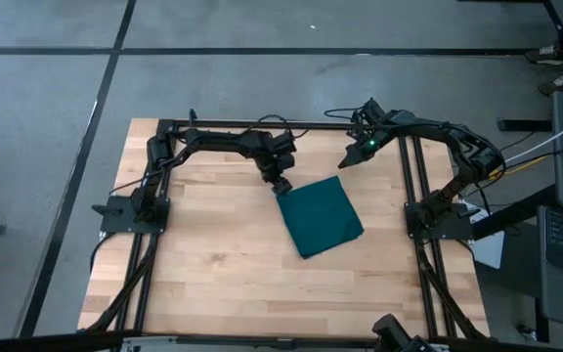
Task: Fold microfiber towels
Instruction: Fold the black towel on the table
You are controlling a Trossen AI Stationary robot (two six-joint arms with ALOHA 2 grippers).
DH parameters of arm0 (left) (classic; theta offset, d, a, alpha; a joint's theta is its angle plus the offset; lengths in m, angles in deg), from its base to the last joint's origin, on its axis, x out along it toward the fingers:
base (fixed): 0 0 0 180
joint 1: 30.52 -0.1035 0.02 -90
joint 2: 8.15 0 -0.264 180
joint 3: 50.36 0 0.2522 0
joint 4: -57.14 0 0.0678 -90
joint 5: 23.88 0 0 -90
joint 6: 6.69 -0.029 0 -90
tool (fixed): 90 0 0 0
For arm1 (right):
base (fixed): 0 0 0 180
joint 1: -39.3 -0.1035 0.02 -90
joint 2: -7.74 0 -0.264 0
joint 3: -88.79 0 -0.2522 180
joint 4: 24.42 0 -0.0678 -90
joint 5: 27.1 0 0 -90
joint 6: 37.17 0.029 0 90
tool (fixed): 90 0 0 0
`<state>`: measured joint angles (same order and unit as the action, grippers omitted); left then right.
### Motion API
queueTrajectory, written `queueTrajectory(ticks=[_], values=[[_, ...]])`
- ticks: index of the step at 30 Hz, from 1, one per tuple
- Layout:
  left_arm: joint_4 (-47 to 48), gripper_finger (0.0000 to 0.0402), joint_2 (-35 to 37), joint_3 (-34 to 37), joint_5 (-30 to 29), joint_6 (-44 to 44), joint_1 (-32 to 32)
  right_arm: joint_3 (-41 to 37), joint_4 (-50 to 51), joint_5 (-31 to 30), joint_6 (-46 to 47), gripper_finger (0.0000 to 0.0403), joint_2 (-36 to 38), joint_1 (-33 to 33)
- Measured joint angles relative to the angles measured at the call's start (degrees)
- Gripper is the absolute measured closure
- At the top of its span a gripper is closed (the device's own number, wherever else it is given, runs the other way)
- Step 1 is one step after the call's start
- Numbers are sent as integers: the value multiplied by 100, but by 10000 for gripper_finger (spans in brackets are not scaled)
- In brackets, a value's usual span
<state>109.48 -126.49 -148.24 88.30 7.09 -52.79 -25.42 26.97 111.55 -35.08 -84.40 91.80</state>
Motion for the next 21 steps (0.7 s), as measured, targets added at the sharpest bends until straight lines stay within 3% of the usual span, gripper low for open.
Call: queueTrajectory(ticks=[8, 15, 21], values=[[7, 162, -238, 299, 898, 102, -237, 0, 166, 51, 24, 168, 0, -10], [-343, 162, -329, 284, 1336, 267, -192, 0, 229, 97, 20, 172, 0, -10], [-445, 162, -342, 291, 1348, 261, -54, 0, 227, 184, 9, 183, 0, -10]])
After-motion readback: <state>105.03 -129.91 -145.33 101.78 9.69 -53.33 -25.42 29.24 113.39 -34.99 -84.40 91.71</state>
